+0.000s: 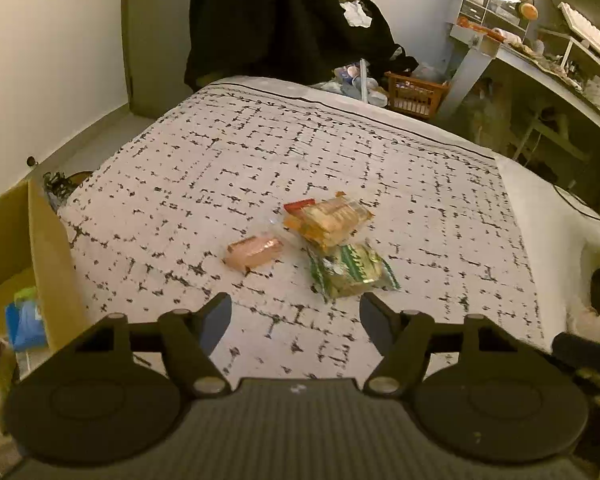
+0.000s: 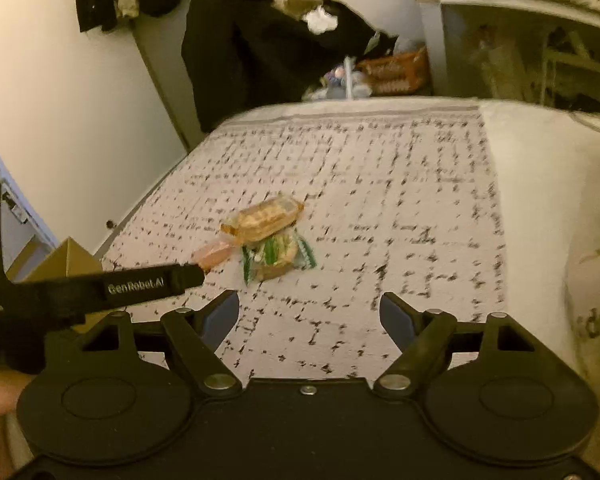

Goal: Organize snacks
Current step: 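Move both grippers back over the remaining bread and orange packets, then grasp the clear bread packet with the left gripper while the right grasps the green-white packet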

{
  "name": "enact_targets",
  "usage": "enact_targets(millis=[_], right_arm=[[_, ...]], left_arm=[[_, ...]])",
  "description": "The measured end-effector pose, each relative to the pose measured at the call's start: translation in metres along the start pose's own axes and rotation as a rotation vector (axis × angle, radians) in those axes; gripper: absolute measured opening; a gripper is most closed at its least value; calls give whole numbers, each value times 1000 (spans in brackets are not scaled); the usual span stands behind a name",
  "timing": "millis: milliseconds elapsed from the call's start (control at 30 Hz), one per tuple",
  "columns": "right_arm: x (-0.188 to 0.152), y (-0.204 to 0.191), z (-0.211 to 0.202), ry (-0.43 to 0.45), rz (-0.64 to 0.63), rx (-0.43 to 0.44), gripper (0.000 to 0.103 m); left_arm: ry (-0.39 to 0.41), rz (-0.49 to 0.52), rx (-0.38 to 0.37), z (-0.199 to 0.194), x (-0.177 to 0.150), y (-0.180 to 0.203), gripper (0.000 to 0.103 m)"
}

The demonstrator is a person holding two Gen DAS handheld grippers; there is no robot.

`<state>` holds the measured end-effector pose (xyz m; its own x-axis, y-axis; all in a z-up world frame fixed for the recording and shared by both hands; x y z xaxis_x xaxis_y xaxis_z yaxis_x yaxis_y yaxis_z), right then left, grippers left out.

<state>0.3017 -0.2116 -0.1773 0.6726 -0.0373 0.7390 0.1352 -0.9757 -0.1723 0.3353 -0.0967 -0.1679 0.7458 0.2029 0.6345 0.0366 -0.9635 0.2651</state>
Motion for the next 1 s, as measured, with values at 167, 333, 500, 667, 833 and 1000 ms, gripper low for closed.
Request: enact_targets(millis=[167, 333, 500, 667, 833, 1000], right_arm=[[3, 0, 23, -13, -7, 24, 77], [6, 4, 51, -23, 3, 43, 77], [4, 3, 82, -49, -36, 71, 77], [0, -7, 103, -59, -129, 79, 77], [3, -17, 118, -49, -213, 79, 77], [8, -26, 131, -29, -273, 77, 79]], left_arm=[[-9, -26, 7, 18, 4, -8, 69], [-13, -83, 23, 39, 7, -17, 69], [-8, -121, 33, 63, 13, -18, 66], [-7, -154, 77, 92, 19, -30, 65], [12, -135, 97, 108, 25, -36, 65], [5, -110, 100, 119, 29, -34, 65]])
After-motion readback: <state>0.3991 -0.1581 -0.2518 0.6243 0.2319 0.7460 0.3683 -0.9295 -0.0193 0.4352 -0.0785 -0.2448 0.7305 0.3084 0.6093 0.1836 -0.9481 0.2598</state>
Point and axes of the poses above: each gripper's, at about its wrist camera, not at the fingertips, and z roughly the way its jaws point, y to its right, x to its top, the point moved 10 cm from there along z, roughly the way its jaws point, and after that the axes turned 13 degrees about -z, right-handed, at the moved point
